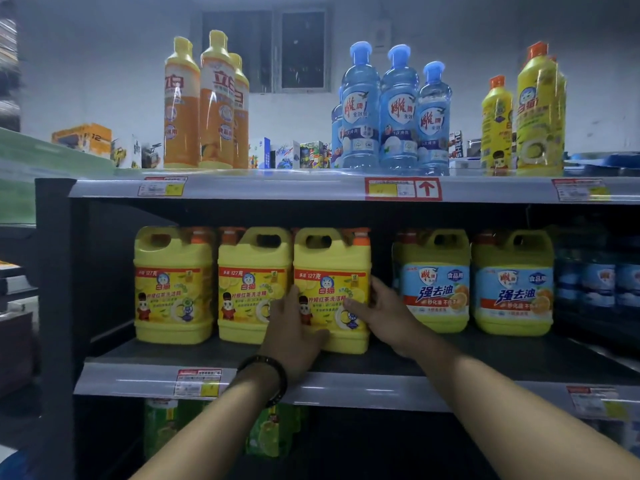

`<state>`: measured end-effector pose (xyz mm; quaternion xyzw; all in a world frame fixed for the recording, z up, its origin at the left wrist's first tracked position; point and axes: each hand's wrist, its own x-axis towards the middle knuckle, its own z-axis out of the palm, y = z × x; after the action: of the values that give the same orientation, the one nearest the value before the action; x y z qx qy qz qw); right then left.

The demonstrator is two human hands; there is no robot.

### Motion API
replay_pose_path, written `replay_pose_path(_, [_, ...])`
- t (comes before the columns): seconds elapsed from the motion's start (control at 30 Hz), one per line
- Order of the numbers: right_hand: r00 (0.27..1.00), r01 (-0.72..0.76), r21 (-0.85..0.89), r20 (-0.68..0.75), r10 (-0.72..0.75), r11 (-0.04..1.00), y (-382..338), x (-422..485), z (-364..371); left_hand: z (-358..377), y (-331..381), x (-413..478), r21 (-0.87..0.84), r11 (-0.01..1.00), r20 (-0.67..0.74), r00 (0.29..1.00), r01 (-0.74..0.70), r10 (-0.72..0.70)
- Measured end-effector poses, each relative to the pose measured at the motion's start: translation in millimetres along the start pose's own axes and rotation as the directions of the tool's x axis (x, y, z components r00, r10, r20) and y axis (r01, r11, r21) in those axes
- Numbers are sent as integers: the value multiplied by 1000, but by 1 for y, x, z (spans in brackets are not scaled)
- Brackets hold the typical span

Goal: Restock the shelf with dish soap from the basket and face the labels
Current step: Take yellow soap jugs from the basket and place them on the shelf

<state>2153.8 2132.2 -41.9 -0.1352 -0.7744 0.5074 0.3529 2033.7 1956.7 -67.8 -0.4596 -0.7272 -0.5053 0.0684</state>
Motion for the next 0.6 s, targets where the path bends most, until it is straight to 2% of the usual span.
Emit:
replay_pose_path(0.07, [1000,2,-57,8,-1,998,3,8,-1,5,-9,-6,90,995,-51,997,-53,57])
replay_pose_path(0.17, [1000,13,-112,-7,-14,994,8,14,-3,14,-16,-15,190,975,-38,991,-118,127])
replay_pose_path(0.37, [998,3,-211,-57,-16,978,10,15,-4,22,-15,-21,309,941,-86,981,-137,171])
replay_pose_path(0.53, [997,-41,-472,-83,2,880,-11,-5,1,25,-13,-23,384,908,-72,976,-164,207])
replay_pose_path(0.6, [995,-59,-523,-97,10,850,-21,-21,1,22,-12,-23,392,898,-30,973,-201,230])
